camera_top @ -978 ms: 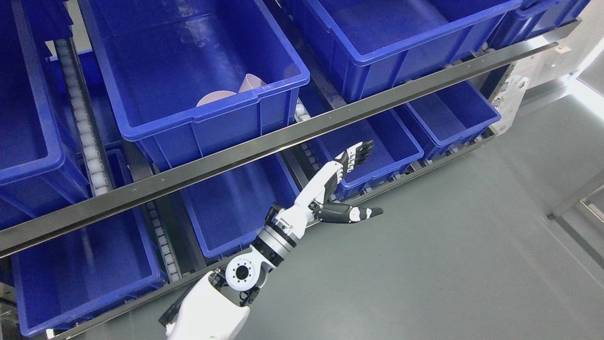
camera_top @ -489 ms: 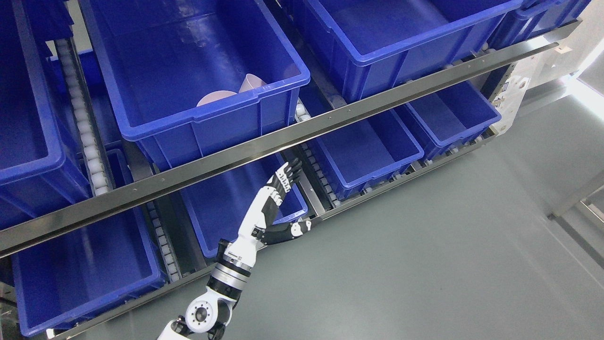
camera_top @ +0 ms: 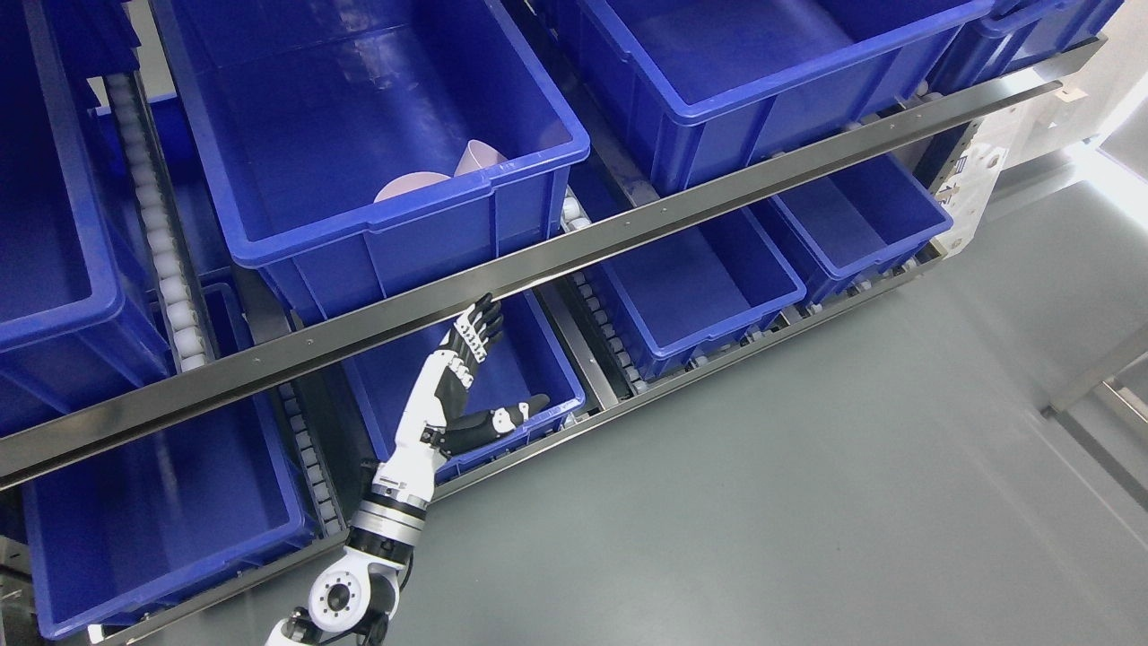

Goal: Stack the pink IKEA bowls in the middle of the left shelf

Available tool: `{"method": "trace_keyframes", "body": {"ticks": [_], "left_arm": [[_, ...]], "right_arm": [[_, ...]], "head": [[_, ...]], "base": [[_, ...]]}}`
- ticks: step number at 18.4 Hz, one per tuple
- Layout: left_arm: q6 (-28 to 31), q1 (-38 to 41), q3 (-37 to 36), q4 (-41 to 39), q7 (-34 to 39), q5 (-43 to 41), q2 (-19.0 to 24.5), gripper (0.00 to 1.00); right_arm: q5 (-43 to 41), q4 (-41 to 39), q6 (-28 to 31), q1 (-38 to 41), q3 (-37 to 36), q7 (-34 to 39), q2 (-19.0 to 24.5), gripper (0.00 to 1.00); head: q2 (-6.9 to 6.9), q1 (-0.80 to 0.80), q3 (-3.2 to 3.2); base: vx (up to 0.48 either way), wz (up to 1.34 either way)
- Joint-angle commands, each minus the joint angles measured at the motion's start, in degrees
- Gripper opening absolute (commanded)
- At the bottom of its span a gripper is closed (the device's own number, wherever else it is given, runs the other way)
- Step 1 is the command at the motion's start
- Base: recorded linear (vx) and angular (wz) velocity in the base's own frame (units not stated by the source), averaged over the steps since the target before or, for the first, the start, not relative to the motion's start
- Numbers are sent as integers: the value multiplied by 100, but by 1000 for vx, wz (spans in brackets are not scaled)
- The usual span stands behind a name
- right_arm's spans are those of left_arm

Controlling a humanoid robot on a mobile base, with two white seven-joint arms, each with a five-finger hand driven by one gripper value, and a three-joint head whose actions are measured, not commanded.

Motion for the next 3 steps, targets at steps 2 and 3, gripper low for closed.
{"method": "trace_keyframes", "body": {"ticks": [2, 3], "left_arm": [[2, 47, 475, -51, -8, 3, 94, 100], [2, 47, 484, -42, -8, 3, 94, 100]], "right_arm": [[0, -193, 2, 167, -62, 2, -100, 100], [0, -193, -7, 167, -70, 2, -100, 100]], "head": [[0, 0, 0], [0, 0, 0]], "base": [[0, 0], [0, 0]]}}
